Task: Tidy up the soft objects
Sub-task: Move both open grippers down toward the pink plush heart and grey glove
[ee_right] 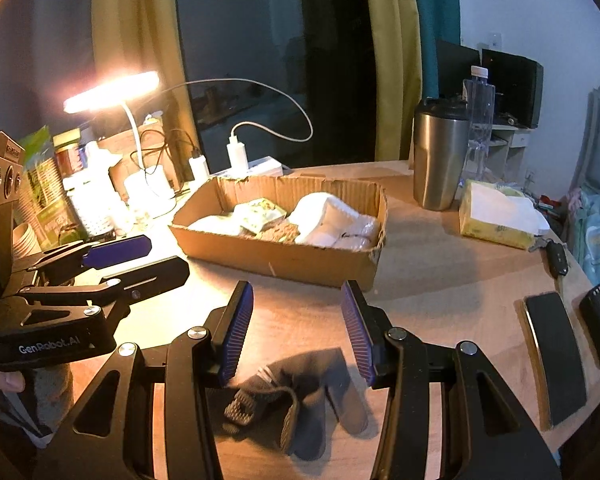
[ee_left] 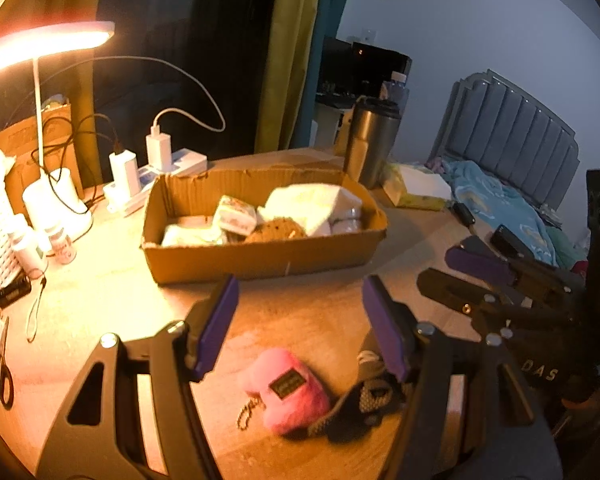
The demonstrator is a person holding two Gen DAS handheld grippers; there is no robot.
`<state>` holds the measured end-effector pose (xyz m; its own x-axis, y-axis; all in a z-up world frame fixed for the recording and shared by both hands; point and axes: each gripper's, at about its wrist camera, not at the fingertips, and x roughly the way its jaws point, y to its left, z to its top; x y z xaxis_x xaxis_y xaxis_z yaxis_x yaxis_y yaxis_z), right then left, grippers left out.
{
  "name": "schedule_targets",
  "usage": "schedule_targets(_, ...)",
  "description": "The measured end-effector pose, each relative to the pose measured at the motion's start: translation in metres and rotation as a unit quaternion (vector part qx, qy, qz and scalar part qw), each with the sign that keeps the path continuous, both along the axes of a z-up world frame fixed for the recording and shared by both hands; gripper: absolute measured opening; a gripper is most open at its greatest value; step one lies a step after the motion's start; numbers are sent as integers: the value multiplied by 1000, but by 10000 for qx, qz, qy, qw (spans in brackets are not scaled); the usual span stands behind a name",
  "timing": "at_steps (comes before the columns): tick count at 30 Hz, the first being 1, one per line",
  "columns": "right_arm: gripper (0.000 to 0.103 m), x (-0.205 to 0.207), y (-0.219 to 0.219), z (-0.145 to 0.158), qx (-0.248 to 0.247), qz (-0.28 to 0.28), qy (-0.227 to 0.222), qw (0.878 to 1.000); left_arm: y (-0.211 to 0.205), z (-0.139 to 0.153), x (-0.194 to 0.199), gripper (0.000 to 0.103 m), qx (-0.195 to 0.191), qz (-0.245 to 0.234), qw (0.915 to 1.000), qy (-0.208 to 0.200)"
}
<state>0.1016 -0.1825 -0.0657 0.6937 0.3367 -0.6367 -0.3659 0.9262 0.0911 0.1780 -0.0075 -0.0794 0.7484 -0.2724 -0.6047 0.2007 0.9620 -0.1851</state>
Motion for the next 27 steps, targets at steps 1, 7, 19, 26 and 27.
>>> schedule_targets(1,48,-3,0,-2,9,-2,12,10000,0,-2,-5,66,9,5,10000,6)
schedule_targets(7,48,-16,2,-19,-21,14,173,9998,4,-17,-21,66,0,63,9999,115)
schedule_targets(19,49,-31,-1,-51,-56,-31,497,9987,6,-51,-39,66,37,106,9990,440)
schedule_targets(26,67,-26,-4,-62,-70,-68,669,9977,7,-60,-36,78,66,100,9985,528)
schedule_targets(27,70,-25,-4,-63,-69,-67,675,9977,7,-62,-35,78,69,115,9984,549)
